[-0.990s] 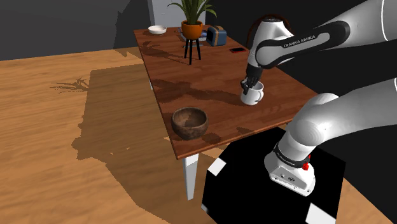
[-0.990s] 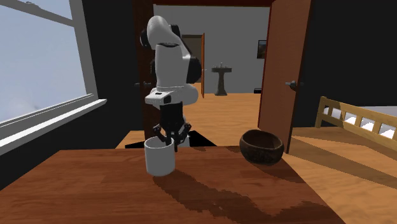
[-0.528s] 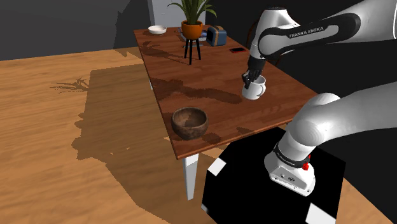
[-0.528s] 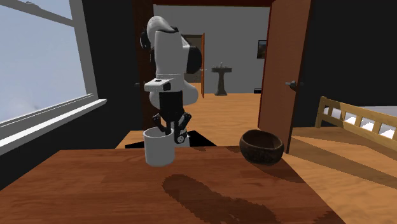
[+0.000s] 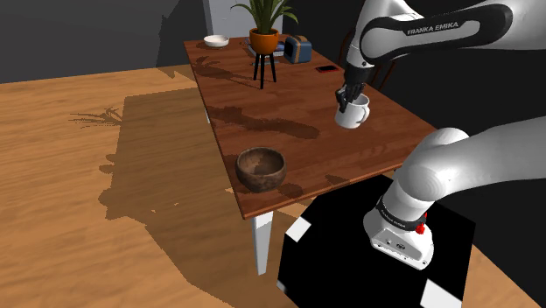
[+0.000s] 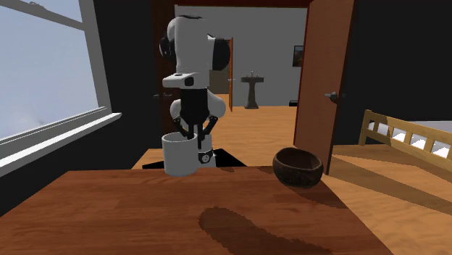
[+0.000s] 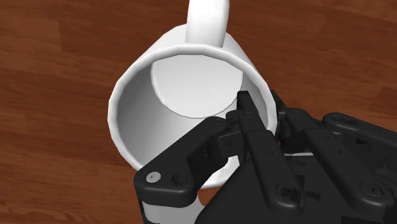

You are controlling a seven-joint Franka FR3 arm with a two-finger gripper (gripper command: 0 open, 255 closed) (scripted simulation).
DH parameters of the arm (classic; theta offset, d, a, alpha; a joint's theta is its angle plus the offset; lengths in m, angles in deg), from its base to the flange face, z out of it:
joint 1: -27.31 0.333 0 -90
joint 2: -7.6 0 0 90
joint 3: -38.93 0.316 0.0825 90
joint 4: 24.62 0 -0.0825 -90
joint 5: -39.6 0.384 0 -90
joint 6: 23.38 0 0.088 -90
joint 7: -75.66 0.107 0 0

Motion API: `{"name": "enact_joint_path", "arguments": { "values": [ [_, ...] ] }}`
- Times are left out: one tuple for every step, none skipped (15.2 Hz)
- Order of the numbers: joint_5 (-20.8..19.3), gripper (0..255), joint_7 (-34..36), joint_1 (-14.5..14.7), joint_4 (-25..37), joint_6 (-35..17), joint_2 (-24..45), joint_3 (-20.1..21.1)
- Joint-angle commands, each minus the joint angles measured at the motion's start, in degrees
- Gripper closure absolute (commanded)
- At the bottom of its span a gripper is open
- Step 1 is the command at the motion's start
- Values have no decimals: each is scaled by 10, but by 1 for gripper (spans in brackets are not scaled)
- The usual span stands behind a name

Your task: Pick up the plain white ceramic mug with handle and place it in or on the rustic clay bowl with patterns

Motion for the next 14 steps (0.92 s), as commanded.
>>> {"name": "enact_joint_path", "arguments": {
  "values": [
    [2,255,-1,1,13,18,-5,3],
    [4,255,-1,1,20,26,-6,4],
    [5,255,-1,2,27,34,-8,6],
    [6,255,-2,2,34,42,-9,7],
    [8,255,-2,3,41,50,-10,8],
    [9,255,-2,3,48,58,-11,10],
    [10,255,-2,4,55,66,-11,11],
    [11,255,-3,4,63,74,-12,12],
    [12,255,-3,5,70,82,-12,13],
    [13,255,-3,5,77,90,-12,15],
    [15,255,-3,6,85,97,-12,16],
    [16,255,-4,6,93,105,-12,17],
    [16,255,-4,7,96,108,-12,17],
    [24,255,11,13,95,110,-14,31]
  ]
}}
